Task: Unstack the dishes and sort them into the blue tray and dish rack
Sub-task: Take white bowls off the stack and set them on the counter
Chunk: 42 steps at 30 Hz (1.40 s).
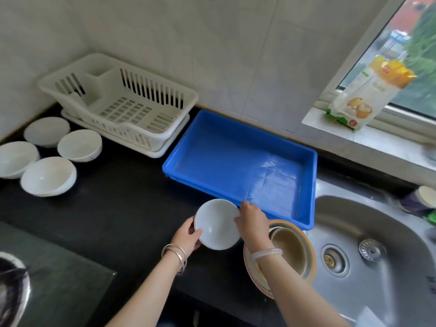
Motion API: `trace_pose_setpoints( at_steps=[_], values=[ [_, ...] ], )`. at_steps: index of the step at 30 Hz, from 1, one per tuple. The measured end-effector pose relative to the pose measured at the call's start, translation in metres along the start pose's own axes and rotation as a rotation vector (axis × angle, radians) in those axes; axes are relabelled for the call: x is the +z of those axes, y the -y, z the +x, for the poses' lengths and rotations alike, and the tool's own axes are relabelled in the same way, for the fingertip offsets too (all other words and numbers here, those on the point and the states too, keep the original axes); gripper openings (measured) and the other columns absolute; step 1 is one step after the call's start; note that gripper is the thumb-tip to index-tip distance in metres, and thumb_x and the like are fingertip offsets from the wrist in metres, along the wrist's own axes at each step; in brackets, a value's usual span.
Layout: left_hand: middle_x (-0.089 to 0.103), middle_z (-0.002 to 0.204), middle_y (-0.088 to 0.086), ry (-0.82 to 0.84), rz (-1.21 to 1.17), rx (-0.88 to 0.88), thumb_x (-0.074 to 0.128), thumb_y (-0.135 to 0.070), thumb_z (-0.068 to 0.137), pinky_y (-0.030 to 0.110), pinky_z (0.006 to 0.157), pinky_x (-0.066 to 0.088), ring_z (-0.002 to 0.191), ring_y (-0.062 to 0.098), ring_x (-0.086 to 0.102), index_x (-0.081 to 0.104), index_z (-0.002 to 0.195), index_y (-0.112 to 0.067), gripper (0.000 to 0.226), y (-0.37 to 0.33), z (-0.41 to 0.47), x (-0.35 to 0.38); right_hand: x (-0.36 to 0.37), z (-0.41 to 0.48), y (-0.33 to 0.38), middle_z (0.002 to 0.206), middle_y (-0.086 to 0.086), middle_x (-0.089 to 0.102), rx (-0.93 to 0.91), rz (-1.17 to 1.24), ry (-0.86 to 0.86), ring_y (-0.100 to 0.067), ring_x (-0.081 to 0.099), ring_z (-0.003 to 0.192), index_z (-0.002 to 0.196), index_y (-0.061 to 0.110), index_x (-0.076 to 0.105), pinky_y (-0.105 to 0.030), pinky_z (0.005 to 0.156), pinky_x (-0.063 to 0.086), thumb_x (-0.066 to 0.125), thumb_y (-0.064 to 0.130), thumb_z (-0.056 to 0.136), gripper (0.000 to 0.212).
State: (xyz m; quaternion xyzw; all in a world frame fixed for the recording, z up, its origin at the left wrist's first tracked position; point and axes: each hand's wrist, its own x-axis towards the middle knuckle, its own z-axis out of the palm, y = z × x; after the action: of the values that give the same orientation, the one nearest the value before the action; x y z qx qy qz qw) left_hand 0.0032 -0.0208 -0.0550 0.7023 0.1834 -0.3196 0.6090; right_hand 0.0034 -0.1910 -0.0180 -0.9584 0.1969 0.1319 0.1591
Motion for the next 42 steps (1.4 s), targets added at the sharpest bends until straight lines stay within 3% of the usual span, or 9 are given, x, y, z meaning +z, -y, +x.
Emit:
trace_pose_setpoints(
  at_steps=[7, 11, 15, 20, 25, 29, 36, 42],
  values=[
    [0.058, 0.12, 0.01, 0.009, -0.124, -0.047, 0.052, -0.004, 0.089, 0.03, 0.073, 0.053, 0.106, 0.025, 0.058, 0.049, 0.128, -0.018, 0.041, 0.002, 0.003, -0.002, -0.011, -0.001, 0.004, 0.1, -0.016, 0.063, 0.013, 0.023, 0.032, -0.032, 0.053, 0.081, 0.104, 0.008, 0.045, -0.032, 0.064, 0.036, 0.044, 0.014, 0.096, 0.01],
    [0.059, 0.118, 0.013, 0.025, -0.249, -0.105, 0.05, -0.001, 0.09, 0.035, 0.071, 0.055, 0.107, 0.031, 0.059, 0.05, 0.125, -0.017, 0.038, -0.001, 0.005, -0.001, -0.02, -0.001, 0.0, 0.087, -0.01, 0.053, 0.051, 0.154, 0.061, -0.027, 0.047, 0.073, 0.092, 0.013, 0.041, -0.032, 0.06, 0.037, 0.043, 0.012, 0.093, 0.003],
    [0.055, 0.12, 0.014, -0.024, -0.223, -0.107, 0.046, 0.003, 0.089, 0.035, 0.065, 0.055, 0.111, 0.035, 0.055, 0.046, 0.129, -0.015, 0.044, 0.003, 0.005, -0.007, -0.034, 0.001, -0.005, 0.09, -0.011, 0.058, 0.078, 0.415, 0.052, -0.033, 0.062, 0.08, 0.09, 0.013, 0.047, -0.044, 0.067, 0.059, 0.048, 0.008, 0.089, 0.005],
    [0.055, 0.12, 0.016, -0.115, -0.263, -0.093, 0.048, 0.002, 0.089, 0.042, 0.071, 0.055, 0.11, 0.037, 0.056, 0.048, 0.127, -0.015, 0.042, 0.002, 0.002, -0.035, -0.044, 0.008, 0.009, 0.091, -0.013, 0.065, 0.04, 0.603, 0.046, -0.024, 0.068, 0.07, 0.089, 0.02, 0.048, -0.041, 0.062, 0.061, 0.052, 0.007, 0.086, 0.014],
    [0.056, 0.113, 0.016, -0.23, -0.422, -0.061, 0.048, 0.003, 0.089, 0.046, 0.075, 0.053, 0.107, 0.041, 0.057, 0.048, 0.128, -0.011, 0.041, -0.002, -0.005, -0.086, -0.034, 0.02, 0.046, 0.105, -0.018, 0.063, 0.012, 0.709, 0.09, -0.028, 0.067, 0.082, 0.091, 0.017, 0.051, -0.025, 0.048, 0.056, 0.053, 0.008, 0.087, 0.01],
    [0.053, 0.106, 0.015, -0.354, -0.595, -0.035, 0.048, 0.006, 0.088, 0.049, 0.078, 0.05, 0.103, 0.04, 0.056, 0.045, 0.13, -0.008, 0.044, -0.003, -0.01, -0.131, -0.019, 0.032, 0.086, 0.108, -0.016, 0.059, 0.001, 0.794, 0.149, -0.021, 0.065, 0.079, 0.097, 0.014, 0.051, -0.018, 0.044, 0.052, 0.053, 0.007, 0.09, 0.01],
    [0.049, 0.127, 0.022, -0.567, -0.722, -0.03, 0.046, 0.005, 0.088, 0.049, 0.084, 0.05, 0.108, 0.045, 0.056, 0.047, 0.129, -0.009, 0.043, 0.001, -0.009, -0.198, 0.014, 0.054, 0.163, 0.09, 0.004, 0.05, -0.021, 0.877, 0.238, -0.017, 0.062, 0.076, 0.095, 0.015, 0.05, -0.023, 0.047, 0.056, 0.054, 0.005, 0.089, 0.013],
    [0.046, 0.135, 0.021, -0.666, -0.798, -0.067, 0.045, 0.005, 0.089, 0.046, 0.083, 0.051, 0.11, 0.048, 0.055, 0.048, 0.128, -0.007, 0.041, 0.002, -0.005, -0.229, 0.044, 0.072, 0.219, 0.096, 0.004, 0.045, 0.029, 0.891, 0.262, -0.022, 0.056, 0.09, 0.097, 0.016, 0.05, -0.025, 0.049, 0.057, 0.052, 0.004, 0.088, 0.014]
  ],
)
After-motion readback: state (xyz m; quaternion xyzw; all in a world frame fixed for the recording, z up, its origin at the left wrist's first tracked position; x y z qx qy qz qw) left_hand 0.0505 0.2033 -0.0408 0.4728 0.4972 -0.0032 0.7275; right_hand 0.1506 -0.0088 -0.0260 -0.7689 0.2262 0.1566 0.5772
